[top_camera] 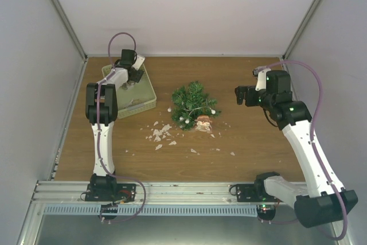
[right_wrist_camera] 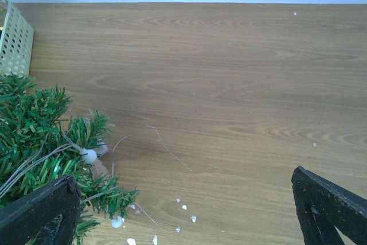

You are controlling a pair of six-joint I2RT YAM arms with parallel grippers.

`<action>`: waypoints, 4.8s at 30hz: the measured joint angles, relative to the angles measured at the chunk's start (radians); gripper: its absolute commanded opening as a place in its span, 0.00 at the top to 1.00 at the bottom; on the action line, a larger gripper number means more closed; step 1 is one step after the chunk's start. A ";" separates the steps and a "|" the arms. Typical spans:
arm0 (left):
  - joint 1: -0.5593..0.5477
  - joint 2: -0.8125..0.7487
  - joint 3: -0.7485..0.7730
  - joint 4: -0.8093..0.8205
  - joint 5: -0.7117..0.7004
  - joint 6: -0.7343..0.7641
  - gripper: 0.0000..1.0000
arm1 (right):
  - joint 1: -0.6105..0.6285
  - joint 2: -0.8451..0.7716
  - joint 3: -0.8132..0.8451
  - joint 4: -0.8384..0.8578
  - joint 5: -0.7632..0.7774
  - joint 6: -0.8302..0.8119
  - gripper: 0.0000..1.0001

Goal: Decorate the small christmas tree

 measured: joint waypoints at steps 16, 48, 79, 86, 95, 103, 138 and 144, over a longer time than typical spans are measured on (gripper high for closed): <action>0.000 -0.054 -0.070 0.013 0.006 0.000 0.38 | 0.000 0.000 -0.005 0.000 -0.008 0.000 0.00; 0.000 -0.010 0.004 -0.003 0.009 -0.019 0.48 | 0.000 -0.002 -0.011 0.000 -0.011 0.000 0.00; -0.010 -0.144 -0.034 -0.072 0.047 -0.021 0.48 | 0.000 -0.010 -0.019 0.008 -0.025 0.000 0.00; -0.010 -0.224 -0.034 -0.098 0.084 -0.034 0.48 | 0.000 -0.010 -0.018 0.008 -0.033 0.000 0.00; -0.010 -0.307 -0.042 -0.176 0.198 -0.078 0.48 | 0.000 -0.006 -0.014 0.028 -0.063 0.000 0.01; -0.010 -0.443 -0.040 -0.240 0.327 -0.118 0.46 | 0.000 -0.005 -0.012 0.045 -0.082 0.000 0.00; -0.038 -0.819 -0.357 -0.258 1.259 -0.310 0.49 | 0.000 -0.008 -0.045 0.058 -0.105 0.005 0.00; -0.089 -0.854 -0.357 -0.233 1.318 -0.355 0.49 | 0.000 -0.009 -0.045 0.060 -0.109 0.012 0.00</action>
